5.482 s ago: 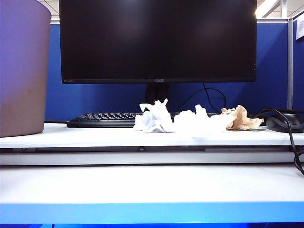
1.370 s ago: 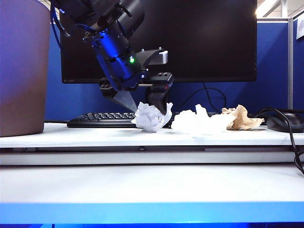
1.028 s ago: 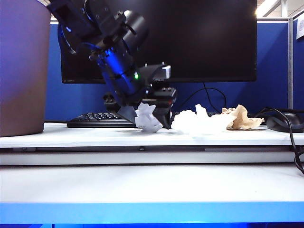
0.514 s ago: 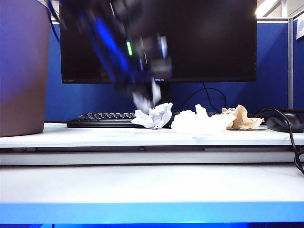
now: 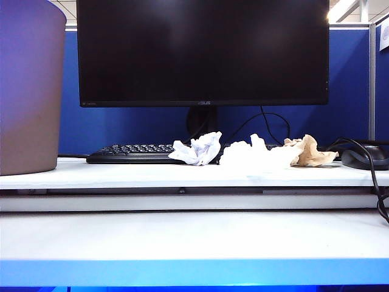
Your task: Pick up all paper balls from the table and place them in the pink trash can.
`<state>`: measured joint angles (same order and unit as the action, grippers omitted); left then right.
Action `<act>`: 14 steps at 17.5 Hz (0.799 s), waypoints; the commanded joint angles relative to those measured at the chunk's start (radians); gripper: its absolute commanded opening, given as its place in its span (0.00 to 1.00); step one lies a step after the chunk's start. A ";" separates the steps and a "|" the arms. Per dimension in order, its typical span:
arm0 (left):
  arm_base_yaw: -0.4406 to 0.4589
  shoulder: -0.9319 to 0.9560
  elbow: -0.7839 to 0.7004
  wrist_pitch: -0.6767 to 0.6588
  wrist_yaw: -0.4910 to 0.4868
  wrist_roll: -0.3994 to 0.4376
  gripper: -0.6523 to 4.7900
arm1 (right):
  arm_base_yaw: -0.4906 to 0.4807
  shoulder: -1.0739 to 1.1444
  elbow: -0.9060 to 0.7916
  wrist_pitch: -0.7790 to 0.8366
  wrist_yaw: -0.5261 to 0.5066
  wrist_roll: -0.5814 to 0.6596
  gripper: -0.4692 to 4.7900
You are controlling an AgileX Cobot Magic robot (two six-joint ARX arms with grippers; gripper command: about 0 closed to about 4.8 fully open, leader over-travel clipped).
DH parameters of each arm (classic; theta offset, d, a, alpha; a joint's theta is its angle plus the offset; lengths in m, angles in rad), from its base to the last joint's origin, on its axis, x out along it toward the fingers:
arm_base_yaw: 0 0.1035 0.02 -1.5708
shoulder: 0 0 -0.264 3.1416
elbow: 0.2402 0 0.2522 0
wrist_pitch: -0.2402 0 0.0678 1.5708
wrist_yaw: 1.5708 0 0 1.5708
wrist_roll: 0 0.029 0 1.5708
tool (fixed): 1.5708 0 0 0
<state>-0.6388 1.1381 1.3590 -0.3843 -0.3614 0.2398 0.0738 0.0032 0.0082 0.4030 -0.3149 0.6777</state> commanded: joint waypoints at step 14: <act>0.201 -0.026 -0.002 -0.235 -0.312 0.071 0.42 | 0.001 -0.002 -0.003 -0.162 -0.364 0.226 0.08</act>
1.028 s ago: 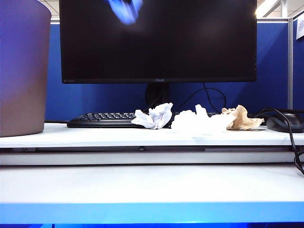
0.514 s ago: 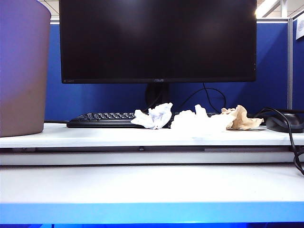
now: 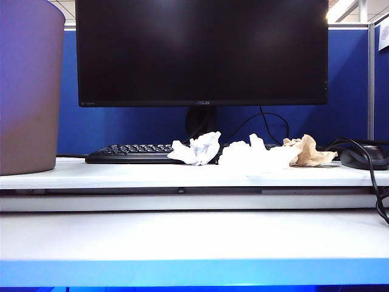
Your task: Pick up all paper balls from the table and place them in the pink trash can.
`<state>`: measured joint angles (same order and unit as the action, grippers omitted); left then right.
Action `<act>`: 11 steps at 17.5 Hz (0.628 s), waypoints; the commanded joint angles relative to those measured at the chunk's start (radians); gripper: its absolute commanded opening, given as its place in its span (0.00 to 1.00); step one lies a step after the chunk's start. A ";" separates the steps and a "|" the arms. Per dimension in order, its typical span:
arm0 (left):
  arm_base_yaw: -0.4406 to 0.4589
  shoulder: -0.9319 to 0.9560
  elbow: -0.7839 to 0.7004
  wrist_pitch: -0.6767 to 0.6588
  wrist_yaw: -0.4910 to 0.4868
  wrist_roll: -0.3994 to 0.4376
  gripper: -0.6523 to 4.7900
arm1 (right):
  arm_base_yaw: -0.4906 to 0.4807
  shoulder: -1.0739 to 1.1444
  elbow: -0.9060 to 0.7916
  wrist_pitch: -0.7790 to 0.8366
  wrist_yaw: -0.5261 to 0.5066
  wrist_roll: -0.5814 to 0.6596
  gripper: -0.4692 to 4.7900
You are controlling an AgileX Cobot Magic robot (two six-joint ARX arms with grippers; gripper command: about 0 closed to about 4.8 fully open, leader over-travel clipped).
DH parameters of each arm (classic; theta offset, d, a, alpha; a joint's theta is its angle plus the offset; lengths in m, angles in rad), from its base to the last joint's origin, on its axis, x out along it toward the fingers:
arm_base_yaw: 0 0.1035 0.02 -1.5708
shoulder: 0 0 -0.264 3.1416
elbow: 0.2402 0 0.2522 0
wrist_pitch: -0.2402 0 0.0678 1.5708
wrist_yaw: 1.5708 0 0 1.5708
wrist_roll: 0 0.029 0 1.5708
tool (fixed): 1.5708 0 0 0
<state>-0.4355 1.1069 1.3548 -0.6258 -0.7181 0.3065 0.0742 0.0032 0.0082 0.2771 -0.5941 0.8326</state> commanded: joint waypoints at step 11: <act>0.072 0.041 0.002 0.072 0.143 -0.018 0.81 | 0.000 -0.002 -0.003 -0.006 -0.278 0.170 0.08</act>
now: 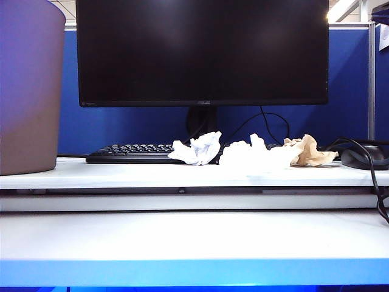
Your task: Pick up all paper balls from the table and place them in the pink trash can.
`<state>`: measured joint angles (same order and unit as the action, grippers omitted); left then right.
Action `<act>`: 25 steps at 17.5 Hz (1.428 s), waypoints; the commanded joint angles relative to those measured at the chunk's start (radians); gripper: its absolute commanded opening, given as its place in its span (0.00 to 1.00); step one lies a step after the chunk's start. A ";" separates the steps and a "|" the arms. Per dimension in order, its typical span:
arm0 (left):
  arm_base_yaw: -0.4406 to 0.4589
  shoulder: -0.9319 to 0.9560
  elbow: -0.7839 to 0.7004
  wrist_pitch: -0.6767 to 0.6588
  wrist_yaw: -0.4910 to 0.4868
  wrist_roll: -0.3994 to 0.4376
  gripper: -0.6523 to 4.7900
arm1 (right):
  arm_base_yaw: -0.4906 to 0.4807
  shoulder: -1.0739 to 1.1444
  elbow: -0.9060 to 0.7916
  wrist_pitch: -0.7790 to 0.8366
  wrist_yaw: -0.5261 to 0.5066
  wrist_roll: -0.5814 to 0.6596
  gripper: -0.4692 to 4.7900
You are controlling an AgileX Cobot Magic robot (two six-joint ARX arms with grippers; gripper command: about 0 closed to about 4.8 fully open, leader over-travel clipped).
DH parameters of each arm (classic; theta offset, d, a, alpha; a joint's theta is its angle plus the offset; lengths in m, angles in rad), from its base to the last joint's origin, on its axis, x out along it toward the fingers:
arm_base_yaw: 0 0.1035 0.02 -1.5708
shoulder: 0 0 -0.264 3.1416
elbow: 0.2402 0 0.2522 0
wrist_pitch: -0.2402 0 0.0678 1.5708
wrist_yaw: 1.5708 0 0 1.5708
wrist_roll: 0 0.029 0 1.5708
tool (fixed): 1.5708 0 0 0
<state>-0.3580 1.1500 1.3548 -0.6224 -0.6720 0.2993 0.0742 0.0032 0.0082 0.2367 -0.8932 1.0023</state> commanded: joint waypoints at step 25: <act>-0.083 0.786 0.018 0.686 0.978 -0.336 0.96 | 0.000 -0.002 -0.002 -0.245 0.546 0.069 0.08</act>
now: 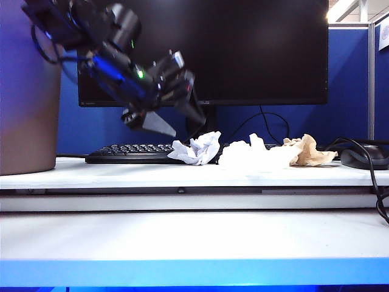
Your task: Pick up all paper balls from the table and place them in the pink trash can.
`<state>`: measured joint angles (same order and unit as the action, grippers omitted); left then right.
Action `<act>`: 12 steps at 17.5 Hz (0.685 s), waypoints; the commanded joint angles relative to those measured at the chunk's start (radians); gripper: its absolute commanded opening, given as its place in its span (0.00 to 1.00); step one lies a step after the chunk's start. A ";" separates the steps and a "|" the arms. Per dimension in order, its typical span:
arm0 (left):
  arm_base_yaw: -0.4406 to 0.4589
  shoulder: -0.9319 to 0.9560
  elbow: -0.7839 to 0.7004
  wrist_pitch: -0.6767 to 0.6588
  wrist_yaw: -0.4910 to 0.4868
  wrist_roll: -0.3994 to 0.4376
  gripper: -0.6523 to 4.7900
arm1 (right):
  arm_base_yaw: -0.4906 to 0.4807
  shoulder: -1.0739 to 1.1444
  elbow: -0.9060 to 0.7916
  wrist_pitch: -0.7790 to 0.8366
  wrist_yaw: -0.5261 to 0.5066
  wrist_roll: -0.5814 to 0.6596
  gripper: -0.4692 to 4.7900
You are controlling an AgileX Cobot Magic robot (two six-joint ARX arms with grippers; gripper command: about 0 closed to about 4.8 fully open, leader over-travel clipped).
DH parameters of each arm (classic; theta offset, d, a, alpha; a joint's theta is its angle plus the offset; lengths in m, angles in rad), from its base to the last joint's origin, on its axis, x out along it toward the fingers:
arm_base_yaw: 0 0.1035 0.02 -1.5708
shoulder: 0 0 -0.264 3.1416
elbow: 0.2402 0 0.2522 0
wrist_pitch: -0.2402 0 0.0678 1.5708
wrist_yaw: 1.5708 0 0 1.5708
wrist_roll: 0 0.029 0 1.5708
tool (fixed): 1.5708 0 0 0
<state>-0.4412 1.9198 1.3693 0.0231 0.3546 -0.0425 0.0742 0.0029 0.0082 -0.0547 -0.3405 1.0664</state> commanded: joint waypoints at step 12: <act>0.000 0.151 0.003 0.180 -0.070 0.008 0.28 | 0.000 -0.002 0.009 0.067 -0.010 0.004 0.08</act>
<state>-0.4427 2.0716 1.3697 0.1989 0.2874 -0.0372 0.0742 0.0032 0.0132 -0.0116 -0.3450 1.0687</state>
